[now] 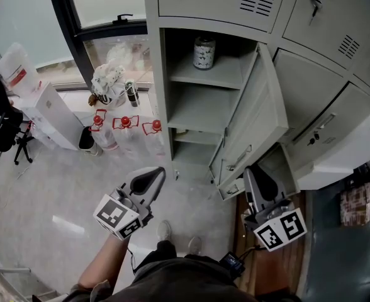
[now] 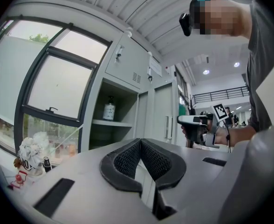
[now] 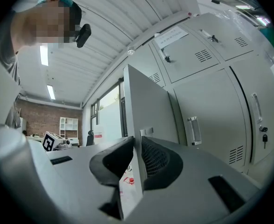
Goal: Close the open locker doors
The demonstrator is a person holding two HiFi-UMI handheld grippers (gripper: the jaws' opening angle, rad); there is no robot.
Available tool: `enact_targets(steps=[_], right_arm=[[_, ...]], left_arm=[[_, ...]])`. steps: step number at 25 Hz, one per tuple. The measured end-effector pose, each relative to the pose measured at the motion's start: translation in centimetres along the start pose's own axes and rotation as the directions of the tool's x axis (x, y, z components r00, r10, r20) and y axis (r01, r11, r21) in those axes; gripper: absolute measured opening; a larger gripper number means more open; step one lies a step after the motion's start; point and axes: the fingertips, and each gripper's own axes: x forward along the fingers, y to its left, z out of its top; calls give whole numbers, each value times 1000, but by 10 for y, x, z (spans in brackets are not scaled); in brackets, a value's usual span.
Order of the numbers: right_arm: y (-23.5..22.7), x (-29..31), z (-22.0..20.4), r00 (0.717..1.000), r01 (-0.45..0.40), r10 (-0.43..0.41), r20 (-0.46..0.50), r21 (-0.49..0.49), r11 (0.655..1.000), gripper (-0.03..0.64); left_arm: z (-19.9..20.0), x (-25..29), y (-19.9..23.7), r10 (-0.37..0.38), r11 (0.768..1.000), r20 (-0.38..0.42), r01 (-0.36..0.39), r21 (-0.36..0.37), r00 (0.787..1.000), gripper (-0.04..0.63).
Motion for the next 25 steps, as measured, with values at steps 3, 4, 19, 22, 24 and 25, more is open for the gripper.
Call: enact_targets(steps=[3, 4, 19, 22, 24, 25], right_arm=[[10, 10, -2, 1000, -10, 10, -3, -2, 1000, 15], [13, 14, -2, 1000, -12, 12, -3, -2, 1000, 15], [47, 59, -10, 999, -52, 52, -12, 17, 998, 15], [50, 66, -10, 998, -59, 60, -10, 22, 998, 15], [52, 70, -11, 998, -64, 64, -10, 23, 998, 15], [53, 72, -11, 998, -67, 67, -10, 22, 998, 15]], left_arm=[[2, -4, 9, 5, 1000, 1, -5, 1, 1000, 11], [2, -6, 12, 7, 1000, 0, -7, 1, 1000, 11], [1, -16, 41, 10, 1000, -13, -10, -3, 1000, 12], [0, -17, 46, 13, 1000, -16, -13, -4, 1000, 11], [0, -18, 48, 13, 1000, -18, -13, -4, 1000, 11], [0, -18, 50, 13, 1000, -18, -13, -4, 1000, 11]])
